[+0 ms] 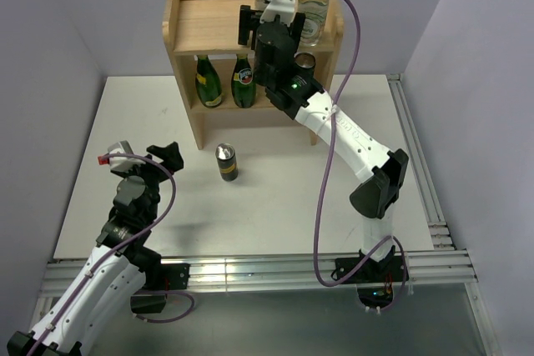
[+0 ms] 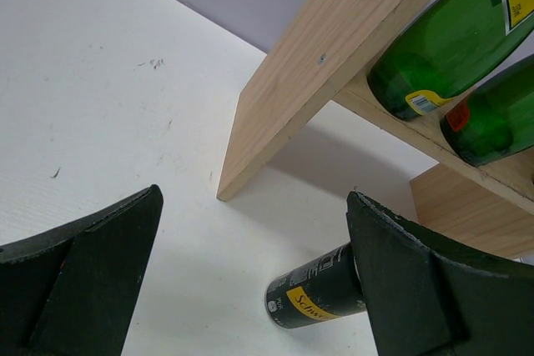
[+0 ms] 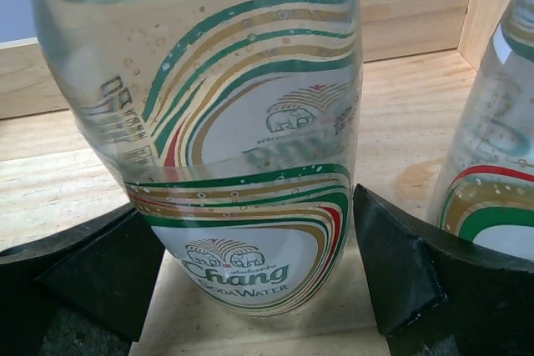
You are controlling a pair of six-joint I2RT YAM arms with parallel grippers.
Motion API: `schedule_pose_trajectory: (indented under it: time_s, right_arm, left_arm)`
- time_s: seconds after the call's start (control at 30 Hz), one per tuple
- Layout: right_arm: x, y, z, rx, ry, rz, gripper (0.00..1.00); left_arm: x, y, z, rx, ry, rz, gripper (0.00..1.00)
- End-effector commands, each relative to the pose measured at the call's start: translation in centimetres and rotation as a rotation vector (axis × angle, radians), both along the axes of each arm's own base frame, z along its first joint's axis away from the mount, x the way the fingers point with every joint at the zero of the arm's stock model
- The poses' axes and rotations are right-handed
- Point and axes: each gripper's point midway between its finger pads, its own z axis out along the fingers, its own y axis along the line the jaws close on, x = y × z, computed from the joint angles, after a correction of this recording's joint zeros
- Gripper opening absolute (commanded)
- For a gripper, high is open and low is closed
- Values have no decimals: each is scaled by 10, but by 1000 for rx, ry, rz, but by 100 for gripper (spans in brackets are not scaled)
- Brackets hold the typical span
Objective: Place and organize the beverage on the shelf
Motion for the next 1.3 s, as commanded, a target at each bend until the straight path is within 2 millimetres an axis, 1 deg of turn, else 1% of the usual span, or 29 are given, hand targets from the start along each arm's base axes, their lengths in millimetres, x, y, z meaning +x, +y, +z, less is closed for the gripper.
schedule_pose_trajectory:
  time_s: [0.0, 0.23, 0.33, 0.37, 0.43, 0.47, 0.5, 0.57, 0.63, 0.67, 0.73, 0.77, 0.8, 0.83, 0.87, 0.9, 0.93, 0.97, 1.0, 1.03, 1.07, 1.1, 1.13, 1.17, 1.2, 1.23, 1.27]
  right_arm:
    - [-11, -14, 13, 53, -15, -39, 94]
    - [-16, -10, 6, 42, -4, -38, 94]
    - [-22, -9, 7, 43, -6, -38, 95]
    - [-23, -9, 4, 38, 0, -37, 94]
    - [-28, -9, 7, 45, -5, -31, 94]
    - [-29, -9, 3, 38, 0, -31, 94]
    - [-33, -10, 7, 48, -10, -26, 94]
    - [-35, -9, 2, 39, 1, -31, 94]
    - [-42, -9, 4, 44, -3, -26, 94]
    - [-43, -8, -2, 35, 6, -25, 94]
    - [-49, -7, -4, 25, 12, -17, 94]
    - [-51, -4, -5, 33, 4, -15, 94]
    - [-55, -7, -3, 38, 2, -25, 94]
    - [-60, -6, -3, 40, 2, -23, 94]
    - [-63, -4, -10, 34, 9, -22, 94]
    - [-72, -9, -2, 53, -5, -17, 94]
    - [-79, -7, -2, 59, -8, -5, 94]
    - [-83, -6, -12, 50, 1, 0, 94]
    - [-93, -13, -4, 70, -9, -2, 94]
    - [-101, -8, -12, 69, 3, 16, 94]
    - [-107, -9, -13, 73, 5, 18, 95]
    - [-116, -16, -7, 114, -5, 21, 94]
    - [-123, -16, -8, 123, -1, 28, 94]
    - [-131, -12, -21, 109, 20, 45, 94]
    - [-141, -17, -18, 156, 16, 53, 94]
    - [-148, -19, -21, 166, 22, 56, 94]
    - [-158, -13, -39, 145, 50, 76, 94]
  left_arm:
    - [-1, 1, 7, -1, -26, 3, 99]
    - [0, 0, 7, -3, -28, 1, 99]
    - [0, 0, 6, -3, -28, 1, 99]
    - [0, 0, 7, -5, -31, 0, 99]
    - [0, 0, 7, -5, -31, 1, 99]
    - [0, 0, 7, -5, -32, 0, 99]
    - [0, 0, 8, -5, -32, 0, 99]
    - [0, 0, 8, -5, -32, -2, 99]
    - [0, 0, 8, -6, -33, -2, 99]
    - [0, 0, 8, -5, -32, 0, 99]
    - [0, 0, 8, -6, -33, 0, 99]
    - [0, 0, 8, -6, -33, 0, 99]
    - [0, 0, 8, -5, -32, -2, 99]
    - [0, -1, 7, -5, -32, -3, 99]
    - [1, -1, 5, -4, -27, -5, 99]
    - [2, -2, 5, -4, -25, -7, 99]
    - [2, -2, 4, -4, -22, -5, 99]
    - [3, -2, 3, -2, -14, -5, 99]
    - [4, -2, 3, -1, -11, -3, 99]
    - [4, -3, 2, 1, -9, -3, 99]
    - [4, -3, 2, 1, -9, -3, 99]
    - [4, -3, 2, 1, -9, -5, 99]
    - [4, -3, 2, 1, -7, -5, 99]
    - [4, -3, 1, 1, -5, -6, 99]
    - [4, -3, 0, 1, -2, -6, 99]
    - [5, -4, 0, -1, -2, -9, 99]
    - [5, -7, -1, -2, 0, -23, 99]
